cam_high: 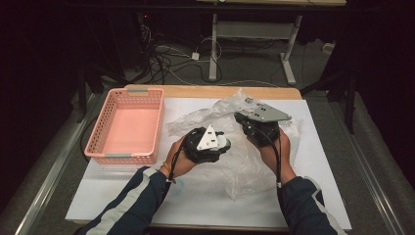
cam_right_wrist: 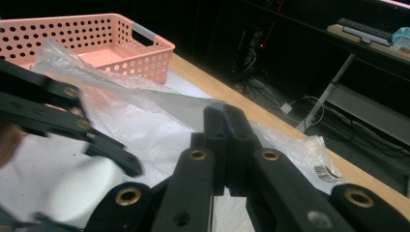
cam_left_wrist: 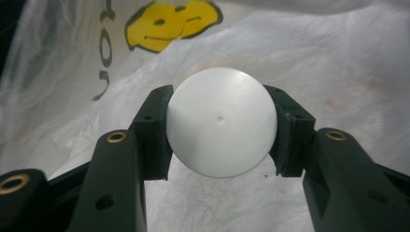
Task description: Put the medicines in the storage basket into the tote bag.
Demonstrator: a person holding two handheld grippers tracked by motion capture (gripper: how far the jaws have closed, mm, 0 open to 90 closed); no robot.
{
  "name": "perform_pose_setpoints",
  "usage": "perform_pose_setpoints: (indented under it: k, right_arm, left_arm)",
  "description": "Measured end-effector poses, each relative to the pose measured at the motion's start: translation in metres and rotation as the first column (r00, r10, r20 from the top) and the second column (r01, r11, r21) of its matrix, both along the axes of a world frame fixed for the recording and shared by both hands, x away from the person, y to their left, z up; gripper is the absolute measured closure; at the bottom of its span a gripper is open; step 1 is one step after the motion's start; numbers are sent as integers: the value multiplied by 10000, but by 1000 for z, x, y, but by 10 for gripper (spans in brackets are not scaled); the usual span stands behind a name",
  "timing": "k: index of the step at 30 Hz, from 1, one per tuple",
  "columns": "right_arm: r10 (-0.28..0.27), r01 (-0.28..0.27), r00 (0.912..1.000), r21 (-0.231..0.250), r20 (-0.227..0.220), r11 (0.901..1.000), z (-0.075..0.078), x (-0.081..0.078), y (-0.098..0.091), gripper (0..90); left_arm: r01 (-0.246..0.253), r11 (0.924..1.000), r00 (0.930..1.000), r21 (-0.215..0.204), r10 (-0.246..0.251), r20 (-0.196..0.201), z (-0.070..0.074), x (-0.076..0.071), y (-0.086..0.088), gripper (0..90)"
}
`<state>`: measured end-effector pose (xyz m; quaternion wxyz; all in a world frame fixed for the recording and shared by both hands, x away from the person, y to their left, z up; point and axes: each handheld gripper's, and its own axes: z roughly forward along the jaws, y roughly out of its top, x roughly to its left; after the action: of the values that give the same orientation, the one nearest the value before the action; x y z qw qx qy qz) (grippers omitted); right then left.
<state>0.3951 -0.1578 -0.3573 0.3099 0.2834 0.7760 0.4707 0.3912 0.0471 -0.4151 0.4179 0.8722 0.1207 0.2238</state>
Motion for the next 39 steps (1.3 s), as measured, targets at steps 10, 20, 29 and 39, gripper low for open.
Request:
perform_pose_setpoints:
  k: [10,20,29,39]
  right_arm:
    - [233,-234,9991,-22,-350,9997,-7,-1,2,900]
    - [293,-298,9981,-81,-546,9995,-13,-1,1,900]
    - [200,-203,9981,-37,-580,9998,-12,0,-4,900]
    - [198,-211,9976,-184,-659,9996,-12,-6,-11,900]
  left_arm:
    - [-527,9986,9960,-56,522,-724,-30,33,-21,485]
    - [-1142,9927,9904,400,1169,-737,-46,41,-44,442]
    - [-916,9957,9954,-165,920,255,-19,13,-26,346]
    - [-849,9947,9772,-576,945,1901,25,-44,36,249]
